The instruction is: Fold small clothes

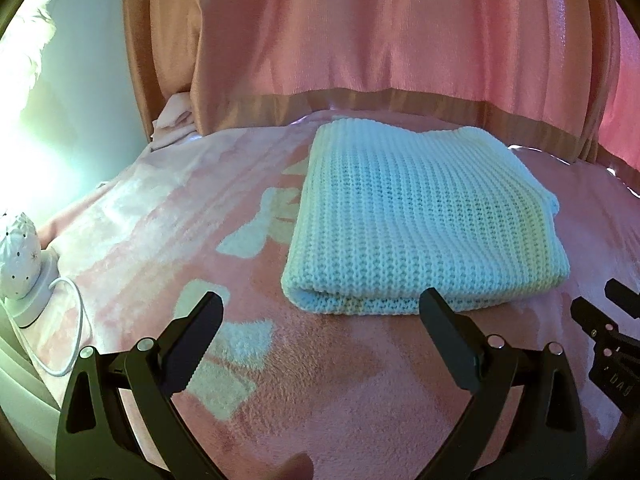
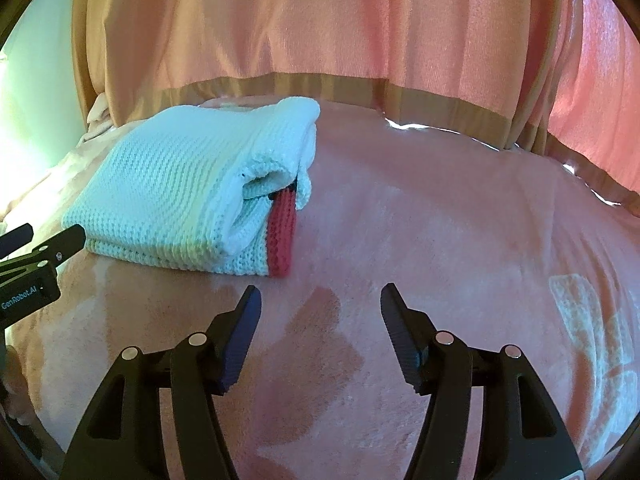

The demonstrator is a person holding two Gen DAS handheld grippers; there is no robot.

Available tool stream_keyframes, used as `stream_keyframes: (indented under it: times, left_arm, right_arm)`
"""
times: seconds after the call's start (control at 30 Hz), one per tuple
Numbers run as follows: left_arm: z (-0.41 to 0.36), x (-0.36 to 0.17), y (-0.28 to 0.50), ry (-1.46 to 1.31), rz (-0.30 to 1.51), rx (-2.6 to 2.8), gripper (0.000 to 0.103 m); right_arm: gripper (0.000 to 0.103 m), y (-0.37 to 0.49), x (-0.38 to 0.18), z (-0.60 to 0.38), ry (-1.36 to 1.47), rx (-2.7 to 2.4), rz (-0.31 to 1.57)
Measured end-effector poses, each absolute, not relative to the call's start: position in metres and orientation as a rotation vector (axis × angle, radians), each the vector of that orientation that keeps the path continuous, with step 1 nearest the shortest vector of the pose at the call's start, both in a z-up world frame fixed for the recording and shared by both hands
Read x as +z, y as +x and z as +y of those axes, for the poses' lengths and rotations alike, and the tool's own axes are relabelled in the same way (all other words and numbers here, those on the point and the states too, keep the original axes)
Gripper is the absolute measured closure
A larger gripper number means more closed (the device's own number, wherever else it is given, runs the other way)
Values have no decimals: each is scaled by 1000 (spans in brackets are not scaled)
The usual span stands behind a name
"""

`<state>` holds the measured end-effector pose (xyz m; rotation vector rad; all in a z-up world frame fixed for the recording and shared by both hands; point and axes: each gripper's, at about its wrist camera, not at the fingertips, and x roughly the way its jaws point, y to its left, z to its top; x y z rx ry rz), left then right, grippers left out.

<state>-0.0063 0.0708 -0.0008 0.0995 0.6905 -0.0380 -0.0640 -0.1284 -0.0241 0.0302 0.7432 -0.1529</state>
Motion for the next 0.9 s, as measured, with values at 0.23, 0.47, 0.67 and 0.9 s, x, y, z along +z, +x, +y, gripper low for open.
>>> stream_keyframes:
  times: [0.23, 0.47, 0.67, 0.9]
  left_arm:
    - [70, -1, -7, 100, 686, -39, 7]
    - [65, -2, -9, 120, 677, -40, 7]
    - [67, -2, -6, 99, 693, -41, 7]
    - [70, -1, -12, 77, 676, -25, 7]
  right_arm:
    - [42, -64, -25, -130, 33, -151, 741]
    - [42, -64, -26, -129, 38, -152, 740]
    - [42, -66, -25, -125, 37, -150, 737]
    - [42, -68, -23, -121, 30, -136, 737]
